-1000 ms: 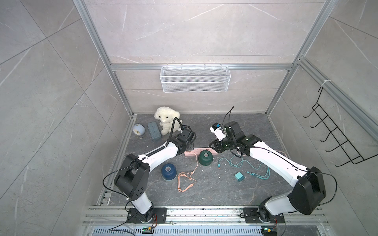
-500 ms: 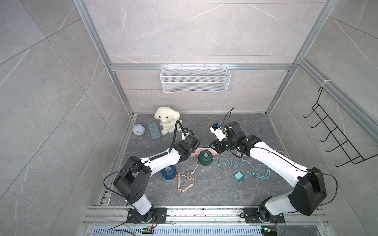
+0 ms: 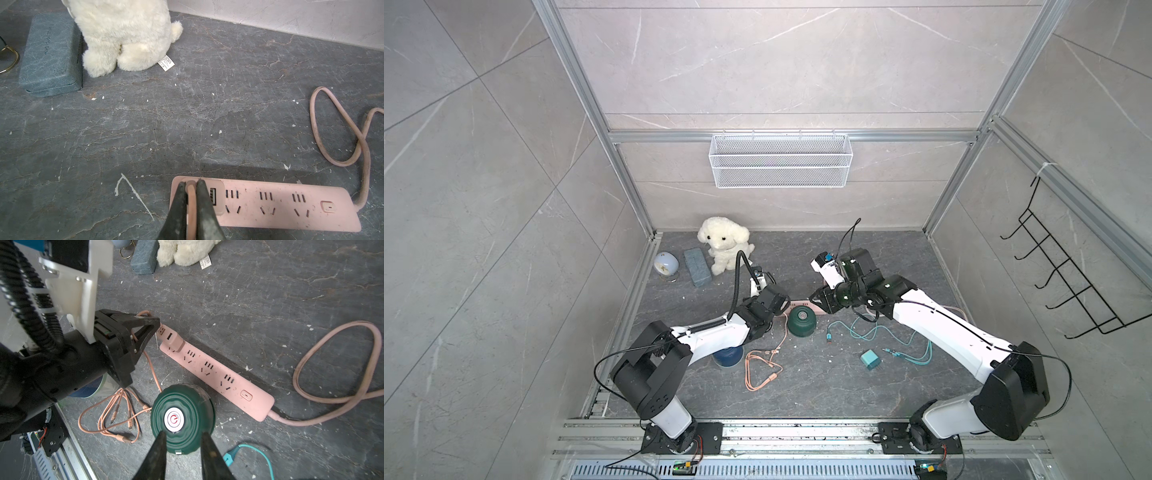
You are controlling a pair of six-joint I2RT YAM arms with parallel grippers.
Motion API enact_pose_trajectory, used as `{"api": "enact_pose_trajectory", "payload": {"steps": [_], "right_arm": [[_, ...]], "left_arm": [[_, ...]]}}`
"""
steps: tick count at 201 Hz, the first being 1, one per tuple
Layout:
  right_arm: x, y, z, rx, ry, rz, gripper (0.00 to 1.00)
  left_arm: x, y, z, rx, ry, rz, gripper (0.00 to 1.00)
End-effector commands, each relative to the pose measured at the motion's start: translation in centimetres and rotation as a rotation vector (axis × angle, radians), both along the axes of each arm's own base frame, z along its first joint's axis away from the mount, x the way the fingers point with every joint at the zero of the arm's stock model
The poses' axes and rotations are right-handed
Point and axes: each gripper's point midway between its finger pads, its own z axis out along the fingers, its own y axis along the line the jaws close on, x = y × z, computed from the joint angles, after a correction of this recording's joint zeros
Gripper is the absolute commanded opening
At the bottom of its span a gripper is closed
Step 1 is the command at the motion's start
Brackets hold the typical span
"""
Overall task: Charge the cordless meat grinders
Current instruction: Insert the charging cable into the plug.
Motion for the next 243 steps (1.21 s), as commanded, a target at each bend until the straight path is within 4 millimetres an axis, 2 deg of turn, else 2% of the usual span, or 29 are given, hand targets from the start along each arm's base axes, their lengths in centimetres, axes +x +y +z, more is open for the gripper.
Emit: {"api": "enact_pose_trajectory", "payload": {"steps": [1, 53, 116, 173, 209, 225, 243], "right_arm": [[-0.5, -0.2, 0.5, 0.023, 0.010, -0.004, 0.31], [-0.7, 0.1, 0.6, 0.030, 0.019, 0.007, 0.30], [-0.6, 0.0, 1.0, 0.032, 0.015, 0.005, 0.30], [-0.6, 0.3, 1.4, 0.042, 0.012, 0.015, 0.31], [-0.6, 0.4, 1.4, 0.048, 0.018, 0.019, 0.31], [-0.8, 0.3, 1.6, 0.049, 0.018, 0.017, 0.30], [-0.8, 0.2, 1.8, 0.048, 0.010, 0.014, 0.31]], "left_arm": [[-1.2, 0.6, -2.2, 0.056, 0.052, -0.015, 0.00], [-1.6, 0.0, -3.6, 0.070, 0.089, -0.050, 0.00], [-5.0, 0.2, -6.8, 0.179, 0.419, -0.106, 0.00], [-7.7, 2.3, -11.8, 0.260, 0.549, -0.042, 0.00], [-8.3, 1.7, -14.8, 0.285, 0.639, -0.055, 0.00], [-8.1, 1.6, -14.5, 0.269, 0.623, -0.054, 0.00], [-7.3, 1.4, -12.7, 0.271, 0.576, -0.063, 0.00]]}}
